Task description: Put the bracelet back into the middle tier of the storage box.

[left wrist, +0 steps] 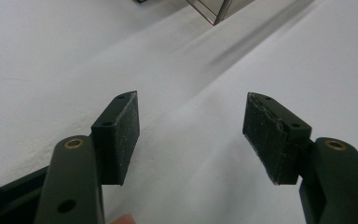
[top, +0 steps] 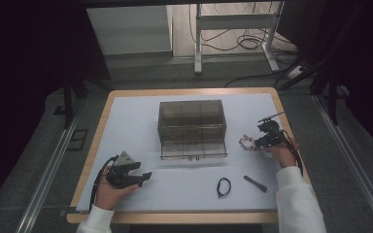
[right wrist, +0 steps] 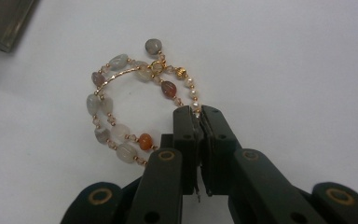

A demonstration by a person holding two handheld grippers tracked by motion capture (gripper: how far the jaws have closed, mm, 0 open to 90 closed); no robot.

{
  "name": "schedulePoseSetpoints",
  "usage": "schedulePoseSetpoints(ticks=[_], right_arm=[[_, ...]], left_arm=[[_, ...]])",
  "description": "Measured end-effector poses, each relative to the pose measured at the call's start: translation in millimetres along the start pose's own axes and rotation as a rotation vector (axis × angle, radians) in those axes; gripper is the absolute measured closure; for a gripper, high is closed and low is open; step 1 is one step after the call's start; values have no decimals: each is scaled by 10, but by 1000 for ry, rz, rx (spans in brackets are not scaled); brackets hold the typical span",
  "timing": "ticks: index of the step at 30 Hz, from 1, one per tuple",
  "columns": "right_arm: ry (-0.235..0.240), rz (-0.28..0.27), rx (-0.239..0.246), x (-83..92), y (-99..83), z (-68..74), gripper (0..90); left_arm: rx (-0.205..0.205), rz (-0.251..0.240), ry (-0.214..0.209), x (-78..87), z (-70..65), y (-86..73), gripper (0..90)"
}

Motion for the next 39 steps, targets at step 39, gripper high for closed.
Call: schedulePoseSetpoints(ticks=[39], right_arm=[[155, -121, -37, 322, 69, 61, 860]], left_arm=[[2, -1, 2, 2, 18, -5, 363]])
Point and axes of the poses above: each handheld gripper's, and its own axes: x roughly backward along the jaws, y roughly out of its top, z roughly to its left, the point moved 6 cm from there along -x, roughly forward along the jaws, and after that the axes turned 2 degrees about -x, right-handed, at the moved point
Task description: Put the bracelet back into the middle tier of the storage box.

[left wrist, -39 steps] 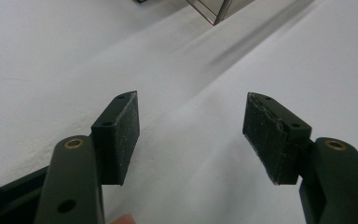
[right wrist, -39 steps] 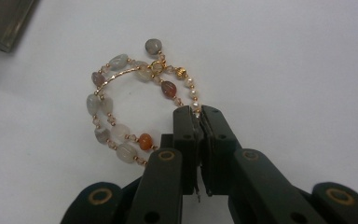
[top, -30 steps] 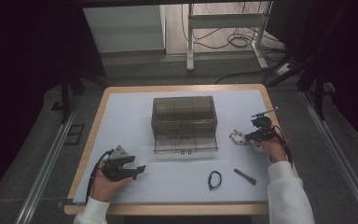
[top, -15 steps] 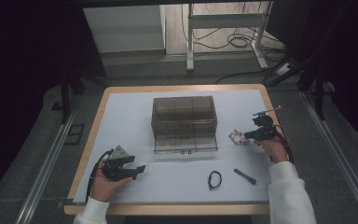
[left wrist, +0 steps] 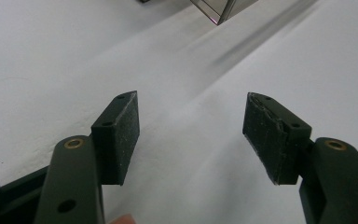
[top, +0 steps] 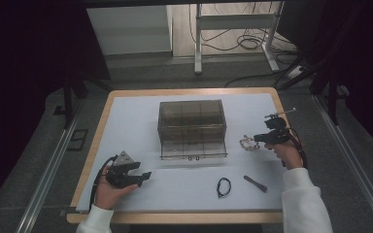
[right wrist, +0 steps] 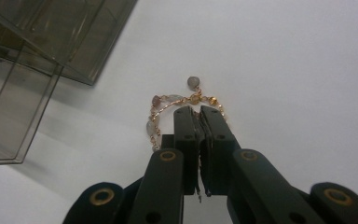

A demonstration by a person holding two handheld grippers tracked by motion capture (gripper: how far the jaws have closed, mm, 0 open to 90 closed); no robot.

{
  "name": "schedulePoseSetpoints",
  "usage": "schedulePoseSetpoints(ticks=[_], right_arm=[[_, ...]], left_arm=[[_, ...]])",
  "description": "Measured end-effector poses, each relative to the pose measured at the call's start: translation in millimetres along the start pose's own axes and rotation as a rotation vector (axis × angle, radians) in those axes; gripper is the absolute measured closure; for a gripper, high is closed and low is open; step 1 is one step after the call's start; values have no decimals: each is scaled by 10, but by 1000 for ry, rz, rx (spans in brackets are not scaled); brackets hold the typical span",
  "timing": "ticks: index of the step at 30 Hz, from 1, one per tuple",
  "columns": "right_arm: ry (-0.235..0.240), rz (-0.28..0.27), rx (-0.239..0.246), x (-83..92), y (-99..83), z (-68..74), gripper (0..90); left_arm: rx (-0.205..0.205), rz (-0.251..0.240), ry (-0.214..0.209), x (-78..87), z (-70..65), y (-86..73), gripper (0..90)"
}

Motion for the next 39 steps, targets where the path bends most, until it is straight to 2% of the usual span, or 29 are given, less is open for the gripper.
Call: schedulePoseSetpoints(ticks=[15, 29, 39], right_arm=[[8, -26, 23, 164, 69, 88, 860], [7, -34, 27, 181, 87, 115, 860], [13, -58, 41, 297, 159, 169, 860]], left_arm=[[4, 1, 1, 5, 9, -4, 363], [4, 2, 1, 4, 13, -7, 362], [5, -1, 1, 8, 19, -6, 362]])
Point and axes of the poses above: each handheld gripper's, and its own axes: x roughly backward along the jaws, y roughly out of its top, z roughly to its left, the point moved 6 cm from there along -x, roughly forward along the jaws, and after that the axes turned 2 degrees about -x, right-handed, at the moved point
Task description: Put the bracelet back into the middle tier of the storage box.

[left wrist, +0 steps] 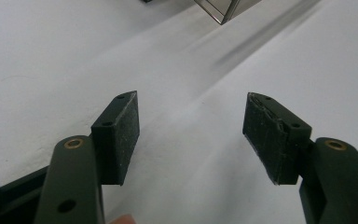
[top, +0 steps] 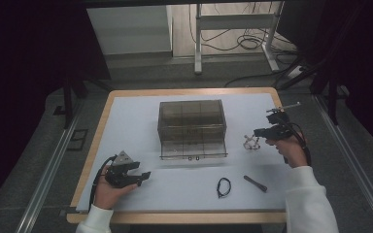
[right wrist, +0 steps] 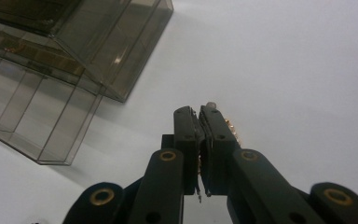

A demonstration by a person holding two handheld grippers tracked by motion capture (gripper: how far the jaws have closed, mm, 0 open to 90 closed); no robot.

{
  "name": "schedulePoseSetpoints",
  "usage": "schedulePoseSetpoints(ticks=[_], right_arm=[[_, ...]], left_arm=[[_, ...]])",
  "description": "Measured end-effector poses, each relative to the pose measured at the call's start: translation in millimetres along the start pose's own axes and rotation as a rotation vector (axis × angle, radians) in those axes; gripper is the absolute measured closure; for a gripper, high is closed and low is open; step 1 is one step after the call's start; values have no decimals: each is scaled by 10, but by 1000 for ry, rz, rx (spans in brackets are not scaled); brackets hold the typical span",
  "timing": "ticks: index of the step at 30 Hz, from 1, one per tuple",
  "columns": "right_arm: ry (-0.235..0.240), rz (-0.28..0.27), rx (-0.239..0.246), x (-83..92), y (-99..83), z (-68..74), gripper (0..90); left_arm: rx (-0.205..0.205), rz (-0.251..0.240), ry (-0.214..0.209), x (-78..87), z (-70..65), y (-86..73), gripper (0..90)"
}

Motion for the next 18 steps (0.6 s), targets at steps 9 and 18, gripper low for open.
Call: schedulePoseSetpoints(ticks=[9, 18], right_arm=[[6, -19, 7, 102, 54, 45, 860], [7, -46, 12, 229, 131, 81, 860]], left_arm=[[1, 2, 0, -7, 3, -4, 362], [2, 2, -1, -8, 4, -5, 362]])
Point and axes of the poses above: each handheld gripper's, and its own axes: x roughly backward along the jaws, y roughly out of its top, z roughly to its left, the point moved 6 cm from there along -x, roughly forward along the jaws, and after that the axes turned 2 degrees about -x, right-handed, at the moved point
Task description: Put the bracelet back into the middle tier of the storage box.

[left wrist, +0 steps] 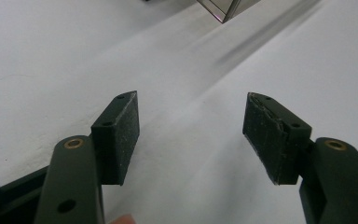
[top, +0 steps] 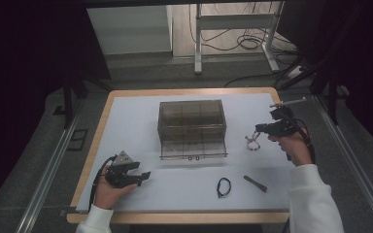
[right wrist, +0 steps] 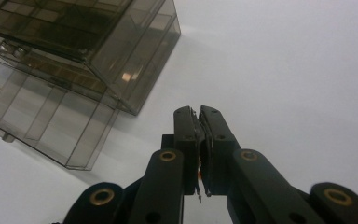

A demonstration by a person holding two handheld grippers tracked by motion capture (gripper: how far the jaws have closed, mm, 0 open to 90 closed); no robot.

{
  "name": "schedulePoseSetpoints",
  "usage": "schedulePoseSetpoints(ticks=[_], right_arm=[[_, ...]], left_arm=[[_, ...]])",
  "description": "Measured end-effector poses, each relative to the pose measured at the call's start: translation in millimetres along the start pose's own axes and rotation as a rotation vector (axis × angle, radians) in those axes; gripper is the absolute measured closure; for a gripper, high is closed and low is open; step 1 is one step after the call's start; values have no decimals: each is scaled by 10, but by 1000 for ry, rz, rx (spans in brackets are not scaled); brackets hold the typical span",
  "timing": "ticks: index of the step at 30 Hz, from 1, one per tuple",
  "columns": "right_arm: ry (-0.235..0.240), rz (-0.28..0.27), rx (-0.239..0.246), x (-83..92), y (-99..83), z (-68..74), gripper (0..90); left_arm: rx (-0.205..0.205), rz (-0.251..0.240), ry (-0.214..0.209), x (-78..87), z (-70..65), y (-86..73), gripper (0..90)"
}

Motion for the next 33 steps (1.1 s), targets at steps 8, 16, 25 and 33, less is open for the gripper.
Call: schedulePoseSetpoints(ticks=[8, 16, 25, 33], right_arm=[[0, -21, 7, 119, 87, 51, 860], [-7, -27, 19, 212, 155, 78, 860], [-16, -36, 38, 337, 253, 135, 861], [-16, -61, 54, 457, 354, 203, 861]], left_arm=[[-4, -2, 2, 5, 11, 0, 362], [-1, -2, 2, 0, 20, -5, 361], [4, -3, 3, -1, 18, -6, 360], [3, -5, 3, 0, 20, -5, 360]])
Point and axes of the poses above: each handheld gripper's, and its own axes: x roughly backward along the jaws, y roughly out of its top, z roughly to its left, the point moved 6 cm from there along -x, roughly forward along the jaws, and after that the axes turned 2 degrees about -x, right-handed, at the moved point
